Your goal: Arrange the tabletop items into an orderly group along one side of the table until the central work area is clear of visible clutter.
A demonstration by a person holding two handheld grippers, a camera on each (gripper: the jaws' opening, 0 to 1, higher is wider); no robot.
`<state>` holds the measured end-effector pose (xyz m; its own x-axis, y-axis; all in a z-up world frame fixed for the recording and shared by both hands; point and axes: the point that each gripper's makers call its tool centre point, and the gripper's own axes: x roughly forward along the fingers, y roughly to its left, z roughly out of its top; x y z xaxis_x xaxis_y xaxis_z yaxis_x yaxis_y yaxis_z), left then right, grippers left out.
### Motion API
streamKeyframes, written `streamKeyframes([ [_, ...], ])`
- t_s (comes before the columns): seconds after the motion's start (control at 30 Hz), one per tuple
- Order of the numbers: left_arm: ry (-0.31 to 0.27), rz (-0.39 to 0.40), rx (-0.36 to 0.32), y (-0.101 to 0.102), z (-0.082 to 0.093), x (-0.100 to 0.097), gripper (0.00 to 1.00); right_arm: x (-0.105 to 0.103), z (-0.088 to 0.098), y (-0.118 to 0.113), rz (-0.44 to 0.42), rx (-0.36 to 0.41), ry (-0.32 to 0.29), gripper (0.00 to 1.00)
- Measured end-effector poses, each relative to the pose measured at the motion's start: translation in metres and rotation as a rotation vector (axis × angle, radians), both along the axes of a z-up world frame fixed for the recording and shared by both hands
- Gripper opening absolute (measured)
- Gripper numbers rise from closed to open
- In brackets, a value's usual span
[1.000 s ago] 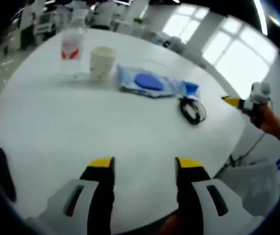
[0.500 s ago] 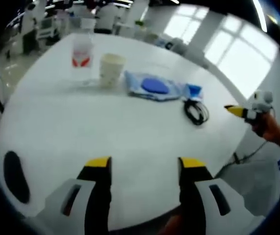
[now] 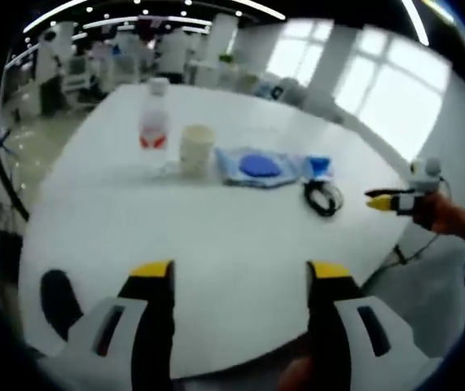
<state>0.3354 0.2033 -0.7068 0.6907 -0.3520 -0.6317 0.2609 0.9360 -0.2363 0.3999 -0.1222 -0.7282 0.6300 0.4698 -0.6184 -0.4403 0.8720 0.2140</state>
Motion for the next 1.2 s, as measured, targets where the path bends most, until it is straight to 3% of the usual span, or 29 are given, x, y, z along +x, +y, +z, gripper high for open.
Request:
streamKeyframes([
  [0.2, -0.080, -0.168, 0.163, -0.005, 0.018, -0.002, 0.68, -0.018, -0.001, 0.009, 0.048, -0.041, 0.020, 0.76],
  [0.33, -0.052, -0.187, 0.144, -0.014, 0.005, -0.017, 0.71, -0.035, -0.003, 0.003, 0.007, -0.026, 0.060, 0.75],
  [0.37, -0.028, -0.233, 0.192, -0.014, -0.001, -0.022, 0.73, -0.039, -0.003, 0.000, -0.023, -0.016, 0.063, 0.75],
  [0.4, -0.037, -0.231, 0.220, -0.011, -0.001, -0.019, 0.75, -0.042, -0.002, -0.003, -0.042, -0.009, 0.064, 0.75],
  [0.53, -0.097, -0.204, 0.224, -0.011, 0.011, -0.011, 0.75, -0.055, -0.001, -0.007, -0.071, -0.029, 0.065, 0.75],
  [0.6, -0.127, -0.240, 0.323, -0.008, 0.012, -0.013, 0.75, -0.053, 0.005, -0.008, -0.064, -0.073, 0.038, 0.75],
  [0.7, -0.144, -0.287, 0.413, -0.010, 0.011, -0.014, 0.76, -0.051, 0.015, -0.009, -0.087, -0.071, 0.001, 0.74],
  [0.73, -0.181, -0.312, 0.423, -0.017, 0.015, -0.012, 0.76, -0.050, 0.018, -0.011, -0.104, -0.068, -0.020, 0.74],
  [0.83, -0.253, -0.371, 0.408, -0.032, 0.022, -0.014, 0.73, -0.052, 0.013, -0.018, -0.123, -0.071, -0.006, 0.73],
  [0.9, -0.261, -0.411, 0.401, -0.041, 0.023, -0.020, 0.68, -0.052, 0.011, -0.020, -0.147, -0.046, 0.007, 0.73],
  [0.97, -0.299, -0.433, 0.457, -0.042, 0.027, -0.019, 0.69, -0.052, 0.012, -0.021, -0.156, -0.048, 0.004, 0.73],
  [1.2, -0.255, -0.422, 0.366, -0.041, 0.024, -0.022, 0.74, -0.054, 0.010, -0.011, -0.090, -0.137, -0.014, 0.74],
])
